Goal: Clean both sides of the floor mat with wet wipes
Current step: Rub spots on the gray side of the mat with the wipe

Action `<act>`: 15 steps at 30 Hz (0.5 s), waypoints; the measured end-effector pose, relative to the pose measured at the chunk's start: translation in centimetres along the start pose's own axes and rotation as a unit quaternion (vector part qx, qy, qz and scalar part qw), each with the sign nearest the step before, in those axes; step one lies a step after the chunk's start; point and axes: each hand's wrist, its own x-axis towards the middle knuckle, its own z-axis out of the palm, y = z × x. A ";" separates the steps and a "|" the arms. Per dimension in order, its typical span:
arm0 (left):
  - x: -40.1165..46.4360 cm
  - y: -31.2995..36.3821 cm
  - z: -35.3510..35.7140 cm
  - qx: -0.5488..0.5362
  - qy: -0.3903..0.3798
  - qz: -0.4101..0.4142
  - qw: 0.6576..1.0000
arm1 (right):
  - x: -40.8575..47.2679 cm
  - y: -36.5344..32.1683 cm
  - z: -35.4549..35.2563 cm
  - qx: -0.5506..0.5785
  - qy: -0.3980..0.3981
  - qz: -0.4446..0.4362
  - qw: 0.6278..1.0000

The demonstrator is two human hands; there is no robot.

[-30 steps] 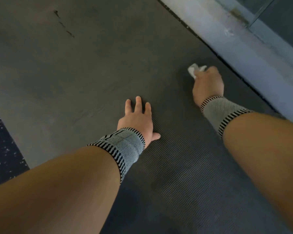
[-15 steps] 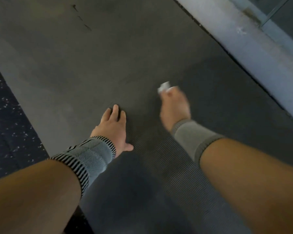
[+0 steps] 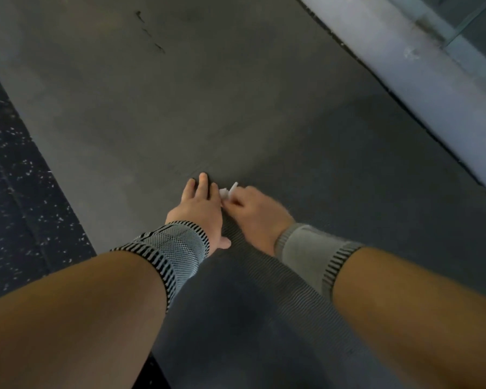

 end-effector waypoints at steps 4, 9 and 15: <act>0.2 -0.3 0.3 -0.003 0.000 -0.003 1.000 | 0.6 7.6 -3.8 -0.132 0.122 0.160 0.971; 0.3 -0.6 0.6 -0.002 0.015 0.008 1.000 | 0.8 1.4 0.0 -0.086 0.119 0.208 0.967; 0.5 -1.2 1.0 -0.012 0.035 0.020 0.999 | -1.5 3.7 -1.4 -0.160 0.087 0.070 0.981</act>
